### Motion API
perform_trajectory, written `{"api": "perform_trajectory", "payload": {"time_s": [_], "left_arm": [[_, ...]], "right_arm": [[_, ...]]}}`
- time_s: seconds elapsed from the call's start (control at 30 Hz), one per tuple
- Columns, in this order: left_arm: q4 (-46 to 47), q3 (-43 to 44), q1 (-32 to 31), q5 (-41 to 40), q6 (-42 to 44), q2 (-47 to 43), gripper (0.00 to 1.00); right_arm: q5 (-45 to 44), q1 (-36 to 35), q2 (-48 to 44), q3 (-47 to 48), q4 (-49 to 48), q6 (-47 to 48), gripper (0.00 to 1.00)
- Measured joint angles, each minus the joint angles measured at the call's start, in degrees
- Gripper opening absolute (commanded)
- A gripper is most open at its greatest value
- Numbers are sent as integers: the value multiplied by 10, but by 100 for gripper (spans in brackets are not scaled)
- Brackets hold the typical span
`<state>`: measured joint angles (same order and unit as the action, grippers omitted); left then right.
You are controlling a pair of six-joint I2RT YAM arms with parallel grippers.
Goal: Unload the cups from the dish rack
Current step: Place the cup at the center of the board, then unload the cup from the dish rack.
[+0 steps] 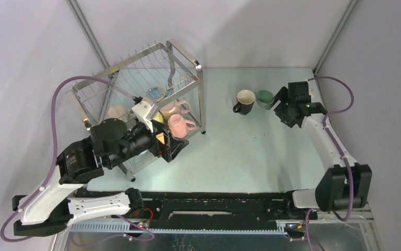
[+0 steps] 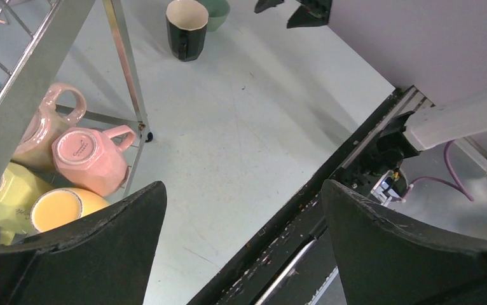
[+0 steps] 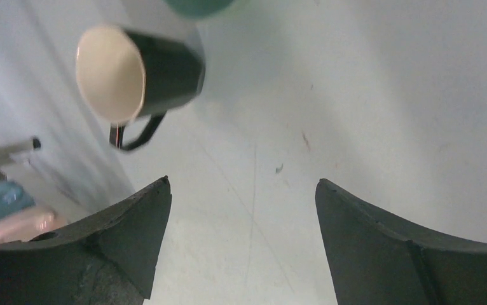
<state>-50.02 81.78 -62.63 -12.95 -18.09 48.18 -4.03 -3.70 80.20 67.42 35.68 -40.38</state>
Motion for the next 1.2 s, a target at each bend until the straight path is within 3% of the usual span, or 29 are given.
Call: {"api": "perform_trajectory", "payload": {"time_s": [0.23,0.57,0.9,1.2], "left_arm": [[11,-59,0,-43,-25,-10,100],[56,-206,-26,-160,-122,4,100],[132,-325,-43,-273,-203,27,100],[169,-383,-45,-435,-286,55,100]], "right_arm": [[17,-61,-158,-91,31,0,92],[89,-61,-318,-176,55,6,92],[136,-61,-379,-273,41,6,92],[154,-61,-395,-318,-8,2,92]]}}
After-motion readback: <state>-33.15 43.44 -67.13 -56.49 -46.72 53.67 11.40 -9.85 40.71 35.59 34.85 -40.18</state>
